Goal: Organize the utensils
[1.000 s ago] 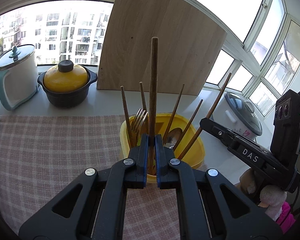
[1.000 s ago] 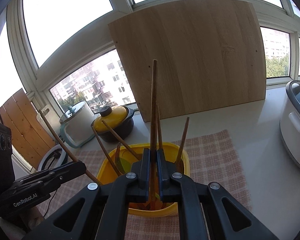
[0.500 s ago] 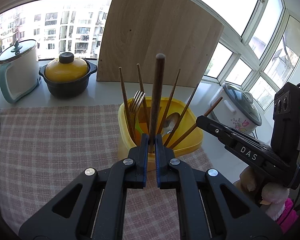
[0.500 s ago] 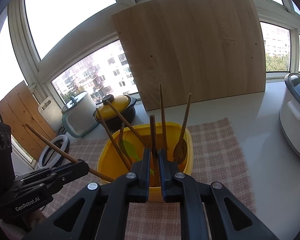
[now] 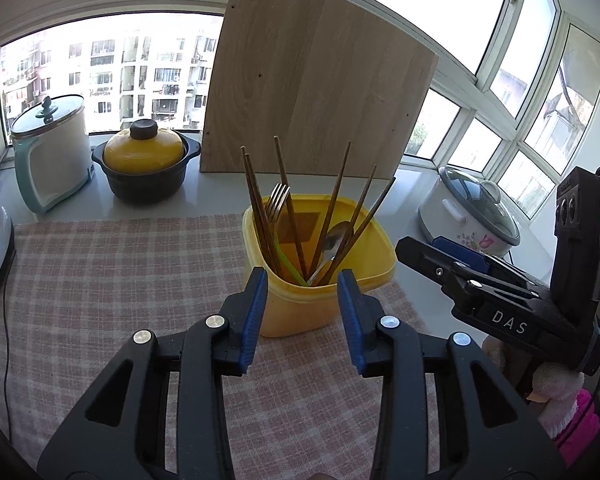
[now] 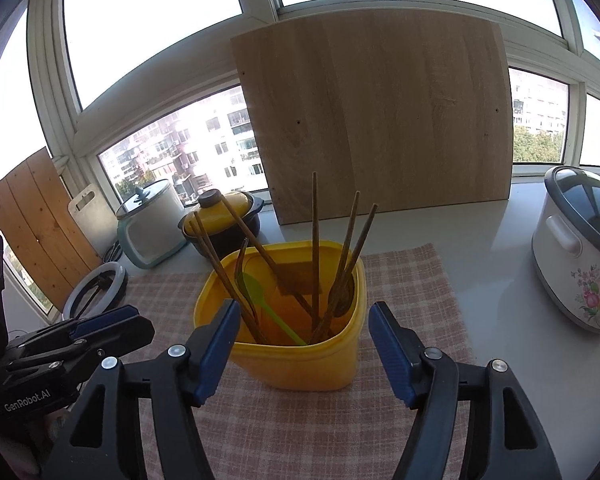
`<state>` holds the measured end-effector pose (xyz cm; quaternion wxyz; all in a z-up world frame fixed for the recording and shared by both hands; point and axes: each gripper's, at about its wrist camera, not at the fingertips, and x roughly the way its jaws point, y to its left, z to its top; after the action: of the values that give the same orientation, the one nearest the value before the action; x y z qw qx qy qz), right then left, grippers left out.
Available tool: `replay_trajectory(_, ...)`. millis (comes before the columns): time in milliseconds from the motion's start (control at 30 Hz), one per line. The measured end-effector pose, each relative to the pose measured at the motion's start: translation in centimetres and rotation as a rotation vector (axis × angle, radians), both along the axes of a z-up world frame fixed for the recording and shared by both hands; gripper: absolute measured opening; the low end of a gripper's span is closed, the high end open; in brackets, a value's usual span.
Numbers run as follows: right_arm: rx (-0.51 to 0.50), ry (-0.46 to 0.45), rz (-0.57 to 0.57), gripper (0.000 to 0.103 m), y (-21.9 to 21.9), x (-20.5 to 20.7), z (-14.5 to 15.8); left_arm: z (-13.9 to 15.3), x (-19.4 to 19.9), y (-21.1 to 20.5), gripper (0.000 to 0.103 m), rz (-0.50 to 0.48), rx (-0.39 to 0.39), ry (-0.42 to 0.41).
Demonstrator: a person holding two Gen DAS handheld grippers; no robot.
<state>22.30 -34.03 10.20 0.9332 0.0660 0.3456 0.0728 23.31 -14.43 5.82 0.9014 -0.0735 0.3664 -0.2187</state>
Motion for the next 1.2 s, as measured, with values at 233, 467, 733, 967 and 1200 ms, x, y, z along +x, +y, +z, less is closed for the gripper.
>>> replay_trajectory(233, -0.038, -0.04, -0.017, 0.089, 0.4, -1.9, 1.6, 1.0, -2.3, 0.6, 0.054, 0.014, 0.017, -0.041)
replay_trajectory(467, -0.064, -0.067, -0.036, 0.092, 0.6, -3.5, 2.8, 2.3, -4.4, 1.6, 0.082, 0.064, 0.064, -0.082)
replay_trajectory(733, -0.07, -0.086, -0.034, 0.092, 1.4, -5.1, 3.4, 2.8, -5.4, 2.8, 0.1, 0.169, 0.127, -0.104)
replay_trajectory(967, -0.091, -0.128, -0.049, 0.103, 1.8, -6.1, 4.1, 2.0, -5.7, 2.5, 0.1, 0.193, 0.202, -0.087)
replay_trajectory(1200, -0.11, -0.139, -0.057, 0.103, 2.0, -6.6, 4.6, 1.8, -6.0, 2.2, 0.101, 0.202, 0.226, -0.079)
